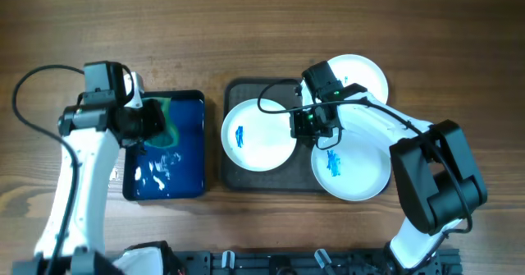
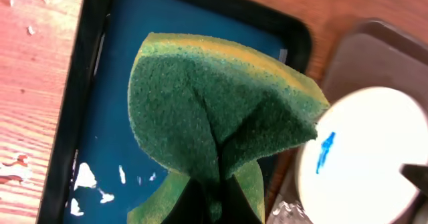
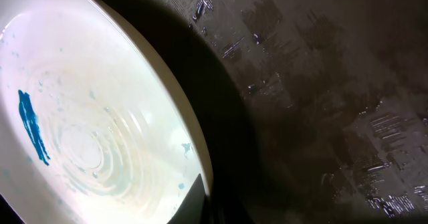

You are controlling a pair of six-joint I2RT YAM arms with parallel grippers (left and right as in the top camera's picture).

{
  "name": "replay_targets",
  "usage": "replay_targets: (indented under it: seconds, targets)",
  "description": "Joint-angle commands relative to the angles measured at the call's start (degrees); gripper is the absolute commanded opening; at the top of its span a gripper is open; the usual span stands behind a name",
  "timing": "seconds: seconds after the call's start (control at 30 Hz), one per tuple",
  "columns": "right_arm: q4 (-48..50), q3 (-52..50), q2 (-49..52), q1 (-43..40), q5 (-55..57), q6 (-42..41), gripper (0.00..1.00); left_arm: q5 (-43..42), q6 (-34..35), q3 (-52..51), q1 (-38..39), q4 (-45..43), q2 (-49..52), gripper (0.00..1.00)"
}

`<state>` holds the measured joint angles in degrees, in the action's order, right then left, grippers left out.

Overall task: Clean dirty plates on tray and stack at the side
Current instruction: 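Carry the sponge with the left gripper onto the held plate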

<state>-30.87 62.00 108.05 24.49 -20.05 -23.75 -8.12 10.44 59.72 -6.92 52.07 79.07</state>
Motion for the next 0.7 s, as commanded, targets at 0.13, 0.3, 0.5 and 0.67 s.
replay_targets:
  seconds: [0.13, 0.3, 0.5, 0.67]
  targets:
    - [-0.5, -0.5, 1.1, -0.1, 2.1, 1.0, 0.04, -4.7, 2.2, 0.5, -0.3, -3.3, 13.6, 0.04]
    - [-0.5, -0.5, 1.1, -0.1, 0.8, 1.2, 0.04, -13.2, 2.7, 0.5, 1.2, -3.0, 11.4, 0.04]
    - [-3.1, -0.5, 1.1, -0.4, 8.9, -5.9, 0.04, -19.8, 6.2, 0.7, 7.9, -2.6, 9.5, 0.04]
    - [-4.6, -0.4, 0.6, -1.3, 13.4, -6.5, 0.04, -19.0, 9.8, 0.7, 17.3, -5.4, 9.6, 0.04]
